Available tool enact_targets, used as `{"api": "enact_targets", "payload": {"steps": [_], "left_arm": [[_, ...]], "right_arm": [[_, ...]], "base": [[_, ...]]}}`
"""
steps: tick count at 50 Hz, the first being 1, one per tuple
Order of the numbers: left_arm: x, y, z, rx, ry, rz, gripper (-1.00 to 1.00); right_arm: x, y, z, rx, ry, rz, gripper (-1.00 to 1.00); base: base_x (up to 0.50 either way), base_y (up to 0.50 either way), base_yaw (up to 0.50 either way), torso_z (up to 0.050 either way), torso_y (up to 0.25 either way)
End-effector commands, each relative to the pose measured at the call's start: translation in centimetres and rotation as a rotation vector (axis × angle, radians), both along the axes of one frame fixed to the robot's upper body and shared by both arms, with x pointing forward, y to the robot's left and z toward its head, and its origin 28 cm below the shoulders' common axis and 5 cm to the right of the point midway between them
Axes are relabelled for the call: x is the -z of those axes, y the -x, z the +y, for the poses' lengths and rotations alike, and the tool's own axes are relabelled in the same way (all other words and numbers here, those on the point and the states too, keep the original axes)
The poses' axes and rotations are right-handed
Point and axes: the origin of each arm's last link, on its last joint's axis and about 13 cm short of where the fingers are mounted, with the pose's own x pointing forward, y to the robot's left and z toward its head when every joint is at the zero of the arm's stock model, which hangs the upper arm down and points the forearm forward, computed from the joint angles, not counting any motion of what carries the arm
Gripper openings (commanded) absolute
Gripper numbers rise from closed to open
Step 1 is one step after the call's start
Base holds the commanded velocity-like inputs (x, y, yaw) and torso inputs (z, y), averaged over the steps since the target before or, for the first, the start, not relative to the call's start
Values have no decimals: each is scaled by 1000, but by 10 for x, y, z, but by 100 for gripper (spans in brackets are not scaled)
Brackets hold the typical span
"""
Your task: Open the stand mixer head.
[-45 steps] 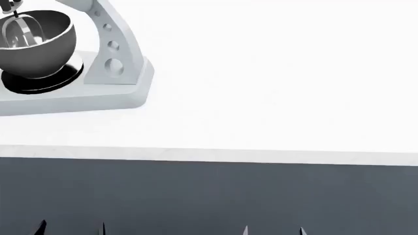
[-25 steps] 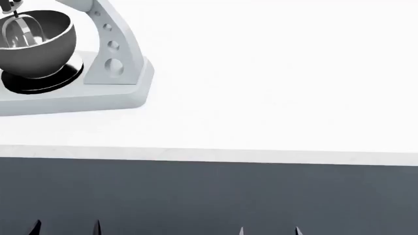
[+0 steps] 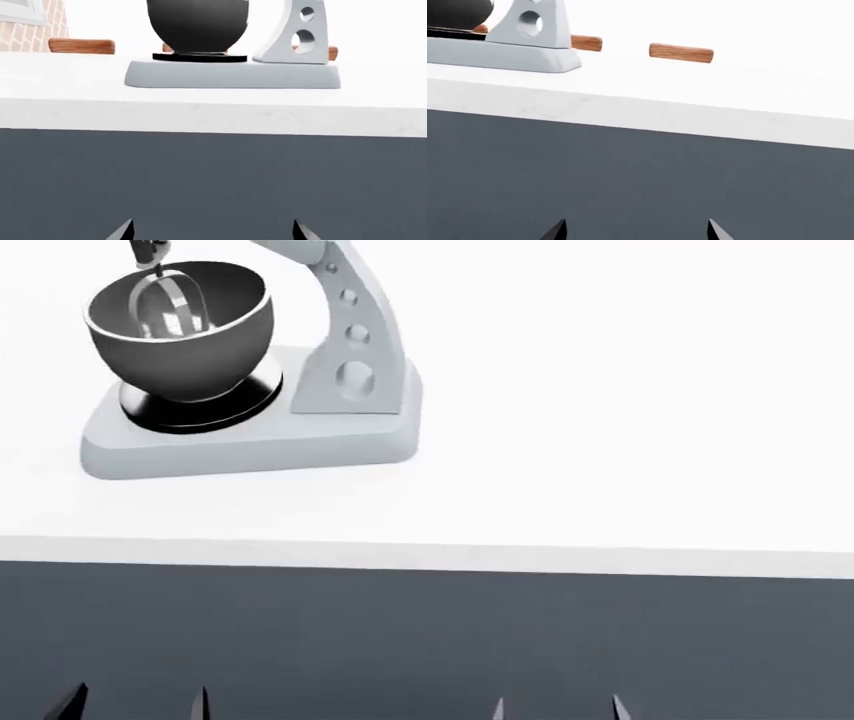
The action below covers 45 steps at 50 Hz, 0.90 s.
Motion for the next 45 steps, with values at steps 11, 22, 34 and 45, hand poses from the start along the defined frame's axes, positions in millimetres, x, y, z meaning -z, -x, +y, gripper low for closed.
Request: {"api": "enact_targets", "payload": {"steps": [11, 22, 34, 45], "left_arm": [[2, 1, 0, 3, -7, 5, 100], [3, 0, 0, 4, -5, 9, 100], [2, -1, 0, -1, -13, 10, 100], [1, 1, 1, 19, 34, 21, 100]], "right_arm": [[2, 0, 0, 2, 17, 9, 100], [2, 1, 0, -12, 8, 21, 100], [2, 1, 1, -12, -40, 29, 100], [4, 1, 1, -17, -32, 45, 100]], "base": [[0, 500, 0, 0, 0], [0, 500, 0, 0, 0], [0, 125, 0, 0, 0], [0, 0, 0, 41, 0]]}}
